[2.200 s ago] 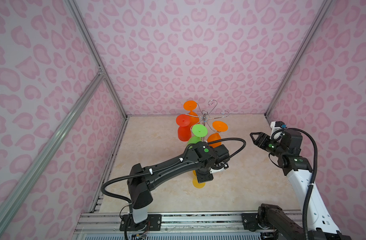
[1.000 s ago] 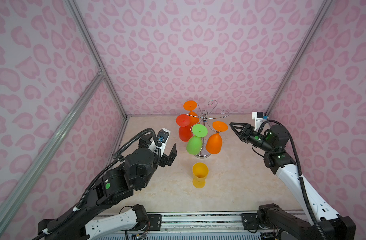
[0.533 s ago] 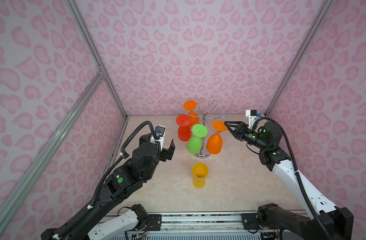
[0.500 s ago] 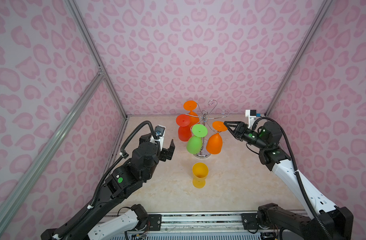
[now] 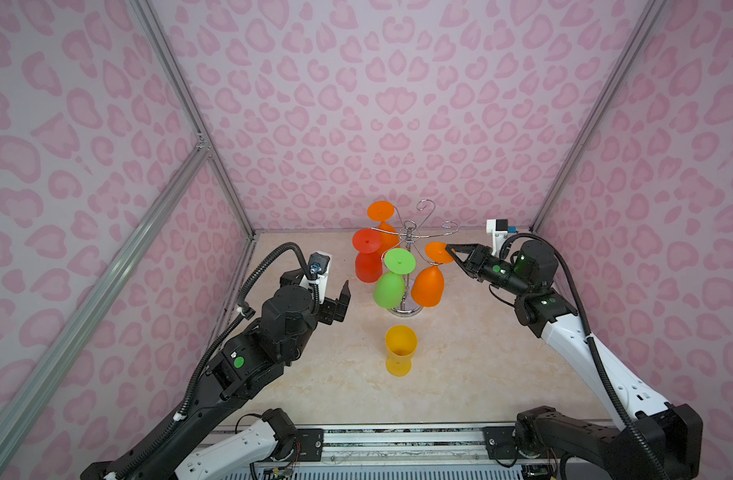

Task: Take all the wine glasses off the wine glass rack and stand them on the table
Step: 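Reach the right gripper to the orange glass foot on the rack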

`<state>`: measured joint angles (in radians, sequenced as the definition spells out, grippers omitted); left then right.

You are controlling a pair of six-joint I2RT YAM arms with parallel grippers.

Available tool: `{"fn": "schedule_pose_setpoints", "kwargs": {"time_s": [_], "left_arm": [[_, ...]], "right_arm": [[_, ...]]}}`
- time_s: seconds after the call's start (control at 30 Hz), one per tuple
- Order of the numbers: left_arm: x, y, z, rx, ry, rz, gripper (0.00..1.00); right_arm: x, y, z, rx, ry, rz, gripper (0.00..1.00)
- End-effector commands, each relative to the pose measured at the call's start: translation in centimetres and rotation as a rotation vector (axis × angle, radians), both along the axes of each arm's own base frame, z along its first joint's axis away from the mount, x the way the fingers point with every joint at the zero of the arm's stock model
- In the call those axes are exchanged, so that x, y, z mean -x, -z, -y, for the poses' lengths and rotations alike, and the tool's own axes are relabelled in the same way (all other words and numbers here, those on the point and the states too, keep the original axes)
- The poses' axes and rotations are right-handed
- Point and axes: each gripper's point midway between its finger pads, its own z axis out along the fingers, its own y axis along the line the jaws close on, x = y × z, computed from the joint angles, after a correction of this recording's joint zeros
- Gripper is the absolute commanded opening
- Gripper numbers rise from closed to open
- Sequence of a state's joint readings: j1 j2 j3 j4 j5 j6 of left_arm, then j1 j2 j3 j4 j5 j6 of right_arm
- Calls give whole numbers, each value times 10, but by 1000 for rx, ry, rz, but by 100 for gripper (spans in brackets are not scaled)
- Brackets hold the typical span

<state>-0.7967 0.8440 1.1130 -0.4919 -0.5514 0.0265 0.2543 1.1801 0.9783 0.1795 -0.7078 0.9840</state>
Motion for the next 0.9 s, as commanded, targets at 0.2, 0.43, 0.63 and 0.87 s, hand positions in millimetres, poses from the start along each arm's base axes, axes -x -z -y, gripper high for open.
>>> {"fn": "schedule_pose_setpoints", "kwargs": {"time_s": [0.2,0.43,0.63,0.87], "left_arm": [[-2,-7,1,39,1,25,97],[-2,-5,1,35,-2,19,97],[-3,-4,1,36,-2,15,97],[-3,-5,1,33,1,16,97]], "right_arm": [[2,-5,-2,-21,-13,3,11],[6,-18,-4,-81,-40,10,5],[10,-28,-3,-123,-60,10,0],[14,-39,3,-216,-78,10,0]]}}
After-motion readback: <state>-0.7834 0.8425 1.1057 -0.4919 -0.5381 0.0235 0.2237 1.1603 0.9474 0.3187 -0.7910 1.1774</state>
